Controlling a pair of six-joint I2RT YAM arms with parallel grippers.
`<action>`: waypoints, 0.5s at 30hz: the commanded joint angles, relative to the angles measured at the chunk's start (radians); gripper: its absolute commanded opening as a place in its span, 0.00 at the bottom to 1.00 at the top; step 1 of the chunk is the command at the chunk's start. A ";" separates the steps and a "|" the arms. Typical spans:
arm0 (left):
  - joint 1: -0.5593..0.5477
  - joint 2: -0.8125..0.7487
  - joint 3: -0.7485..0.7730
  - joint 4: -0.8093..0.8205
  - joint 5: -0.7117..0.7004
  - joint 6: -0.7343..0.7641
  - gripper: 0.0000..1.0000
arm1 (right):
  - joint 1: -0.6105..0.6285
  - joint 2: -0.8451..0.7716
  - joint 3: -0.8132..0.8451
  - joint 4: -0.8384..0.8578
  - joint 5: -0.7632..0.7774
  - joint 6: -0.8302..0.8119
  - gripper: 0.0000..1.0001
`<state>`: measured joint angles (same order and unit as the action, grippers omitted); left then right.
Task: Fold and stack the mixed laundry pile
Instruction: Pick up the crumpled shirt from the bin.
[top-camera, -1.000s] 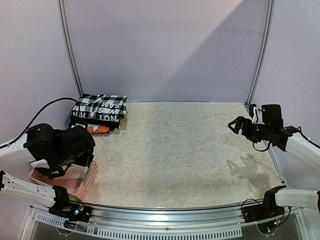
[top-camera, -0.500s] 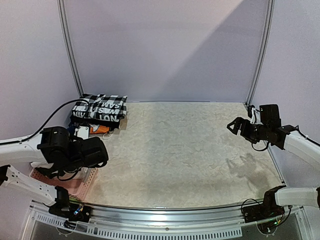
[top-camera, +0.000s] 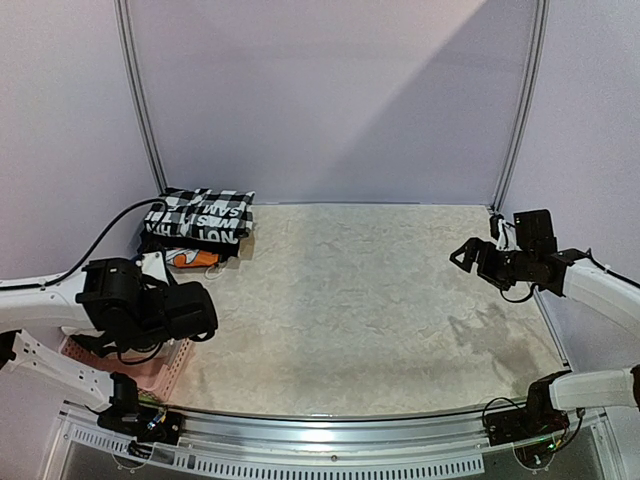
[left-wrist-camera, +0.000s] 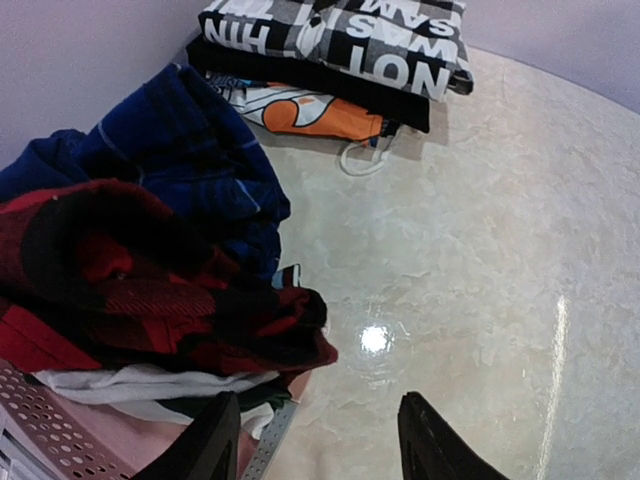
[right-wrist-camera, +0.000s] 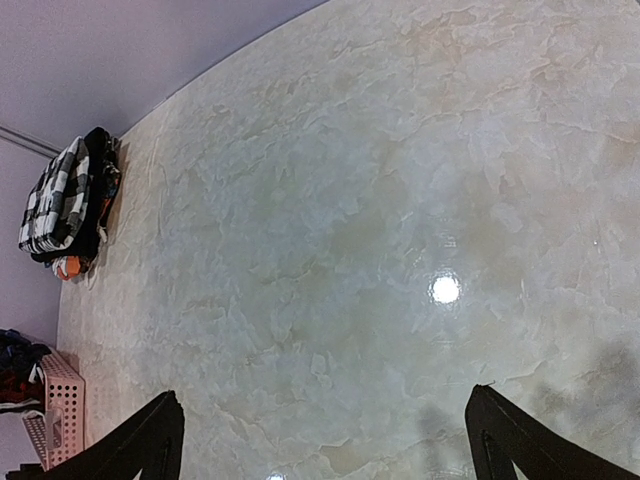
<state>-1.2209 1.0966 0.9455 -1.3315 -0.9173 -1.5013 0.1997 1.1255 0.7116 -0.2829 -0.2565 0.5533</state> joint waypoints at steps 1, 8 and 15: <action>0.058 -0.063 -0.020 -0.254 -0.009 0.099 0.55 | -0.008 0.025 0.026 0.018 -0.033 0.012 0.99; 0.249 -0.002 0.024 -0.124 0.148 0.407 0.54 | -0.008 0.039 0.028 0.019 -0.038 0.011 0.99; 0.383 0.031 0.117 -0.088 0.252 0.680 0.44 | -0.008 0.058 0.031 0.018 -0.047 0.011 0.99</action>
<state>-0.8780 1.1564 1.0164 -1.3441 -0.7616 -1.0447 0.1997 1.1667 0.7136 -0.2760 -0.2863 0.5602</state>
